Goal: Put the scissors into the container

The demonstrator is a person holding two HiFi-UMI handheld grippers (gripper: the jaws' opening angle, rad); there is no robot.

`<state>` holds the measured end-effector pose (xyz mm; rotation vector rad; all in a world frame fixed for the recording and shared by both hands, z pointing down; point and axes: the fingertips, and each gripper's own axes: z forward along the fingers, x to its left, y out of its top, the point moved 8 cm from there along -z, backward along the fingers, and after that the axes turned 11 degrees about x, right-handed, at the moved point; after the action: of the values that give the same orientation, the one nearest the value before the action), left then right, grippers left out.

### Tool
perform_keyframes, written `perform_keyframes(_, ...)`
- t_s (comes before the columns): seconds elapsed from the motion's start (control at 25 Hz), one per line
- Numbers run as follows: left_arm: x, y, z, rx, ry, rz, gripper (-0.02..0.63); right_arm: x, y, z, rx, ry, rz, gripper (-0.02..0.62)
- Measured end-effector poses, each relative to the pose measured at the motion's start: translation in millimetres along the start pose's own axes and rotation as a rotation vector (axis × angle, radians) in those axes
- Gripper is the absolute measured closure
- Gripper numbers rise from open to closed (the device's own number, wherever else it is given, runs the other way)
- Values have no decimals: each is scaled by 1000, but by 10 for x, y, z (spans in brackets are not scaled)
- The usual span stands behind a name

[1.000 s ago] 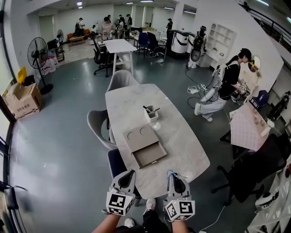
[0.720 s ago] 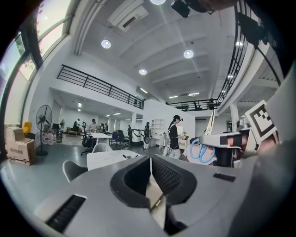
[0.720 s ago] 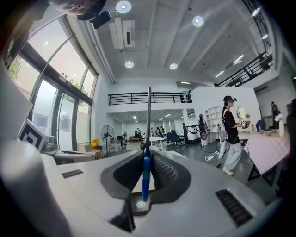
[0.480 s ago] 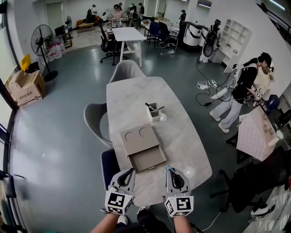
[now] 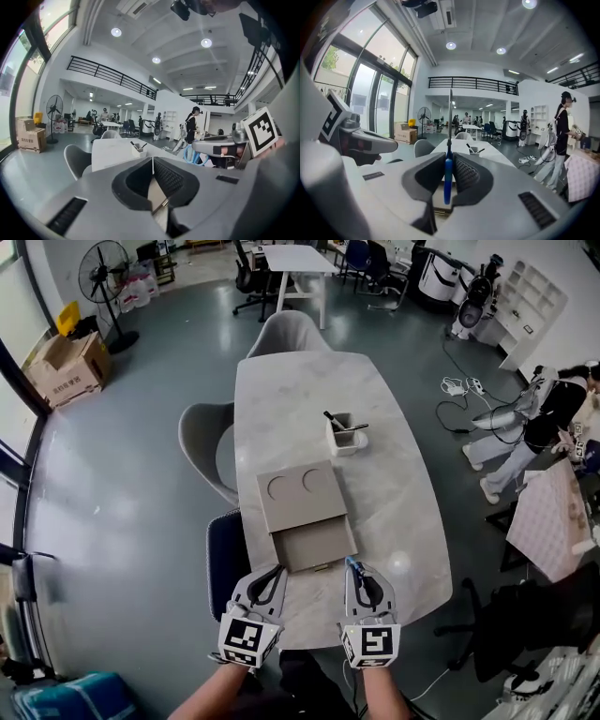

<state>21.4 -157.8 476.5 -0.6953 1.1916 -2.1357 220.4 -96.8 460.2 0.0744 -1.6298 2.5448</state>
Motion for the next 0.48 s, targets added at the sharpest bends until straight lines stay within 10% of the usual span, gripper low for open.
perform_keyframes(0.48, 33, -222, 434, 43, 48, -75, 586, 119, -480, 988, 288, 52, -641, 557)
